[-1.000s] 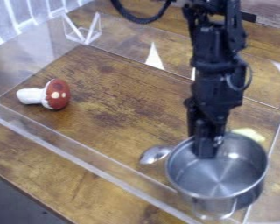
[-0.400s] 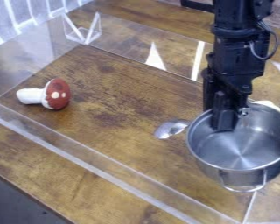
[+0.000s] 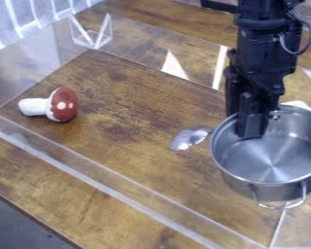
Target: Move the green spoon to the right
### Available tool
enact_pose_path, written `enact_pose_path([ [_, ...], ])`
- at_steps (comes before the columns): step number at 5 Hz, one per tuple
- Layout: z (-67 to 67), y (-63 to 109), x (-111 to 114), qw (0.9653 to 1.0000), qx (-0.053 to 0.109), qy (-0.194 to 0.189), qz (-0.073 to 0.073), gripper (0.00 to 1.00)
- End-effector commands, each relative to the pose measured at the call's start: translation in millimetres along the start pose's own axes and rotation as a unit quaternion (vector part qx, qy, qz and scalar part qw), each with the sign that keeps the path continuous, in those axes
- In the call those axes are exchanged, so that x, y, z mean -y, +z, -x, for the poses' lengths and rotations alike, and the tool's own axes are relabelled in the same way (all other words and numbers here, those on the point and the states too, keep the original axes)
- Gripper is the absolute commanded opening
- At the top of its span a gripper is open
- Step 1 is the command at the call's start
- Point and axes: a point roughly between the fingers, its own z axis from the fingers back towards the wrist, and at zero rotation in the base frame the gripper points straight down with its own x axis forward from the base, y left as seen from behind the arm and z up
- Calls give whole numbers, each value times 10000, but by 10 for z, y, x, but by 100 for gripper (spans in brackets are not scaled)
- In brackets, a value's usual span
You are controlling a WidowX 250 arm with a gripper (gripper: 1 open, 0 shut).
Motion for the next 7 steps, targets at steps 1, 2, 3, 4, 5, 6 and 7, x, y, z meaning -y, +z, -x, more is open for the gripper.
enact_pose_path([
  [1, -109, 339, -17, 9985, 481, 66, -253, 0],
  [2, -116, 248, -41, 9981, 502, -274, -218, 0],
  [3, -116, 168, -53, 9968, 523, -578, -179, 0],
  [4, -95, 84, -28, 9946, 557, -869, -145, 0],
  [5, 9, 5, -8, 9927, 557, -1064, -140, 0],
  [6, 83, 68, -120, 9910, 508, -1227, -179, 0],
  [7, 75, 155, -234, 9922, 540, -1112, -175, 0],
])
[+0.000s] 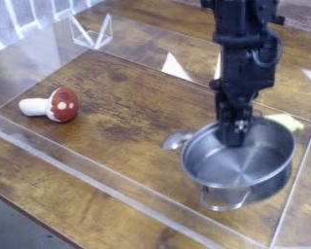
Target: Move the green spoon to the right
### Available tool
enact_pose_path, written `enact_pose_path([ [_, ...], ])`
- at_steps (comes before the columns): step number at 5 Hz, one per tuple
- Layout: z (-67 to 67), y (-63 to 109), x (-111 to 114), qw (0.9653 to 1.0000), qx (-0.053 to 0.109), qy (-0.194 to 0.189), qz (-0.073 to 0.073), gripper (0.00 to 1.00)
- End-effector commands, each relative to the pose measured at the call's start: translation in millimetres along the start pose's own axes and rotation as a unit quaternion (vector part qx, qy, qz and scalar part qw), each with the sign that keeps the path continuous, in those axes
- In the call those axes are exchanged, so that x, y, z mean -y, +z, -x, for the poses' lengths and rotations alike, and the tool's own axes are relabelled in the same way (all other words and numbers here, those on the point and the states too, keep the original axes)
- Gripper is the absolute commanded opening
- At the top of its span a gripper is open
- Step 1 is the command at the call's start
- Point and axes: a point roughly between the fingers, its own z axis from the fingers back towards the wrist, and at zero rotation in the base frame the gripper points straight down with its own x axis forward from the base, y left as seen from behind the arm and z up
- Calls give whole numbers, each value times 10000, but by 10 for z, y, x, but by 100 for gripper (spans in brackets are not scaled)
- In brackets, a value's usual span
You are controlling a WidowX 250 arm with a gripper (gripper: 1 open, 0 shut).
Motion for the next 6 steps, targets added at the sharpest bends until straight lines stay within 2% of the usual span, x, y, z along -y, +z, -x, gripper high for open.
enact_pose_path([
  [1, -77, 229, -47, 9988, 331, -11, -358, 0],
  [2, -78, 217, -59, 9987, 346, 61, -370, 0],
  [4, -246, 278, 12, 9985, 399, -101, -369, 0],
  [6, -93, 178, 225, 9973, 595, -289, -310, 0],
])
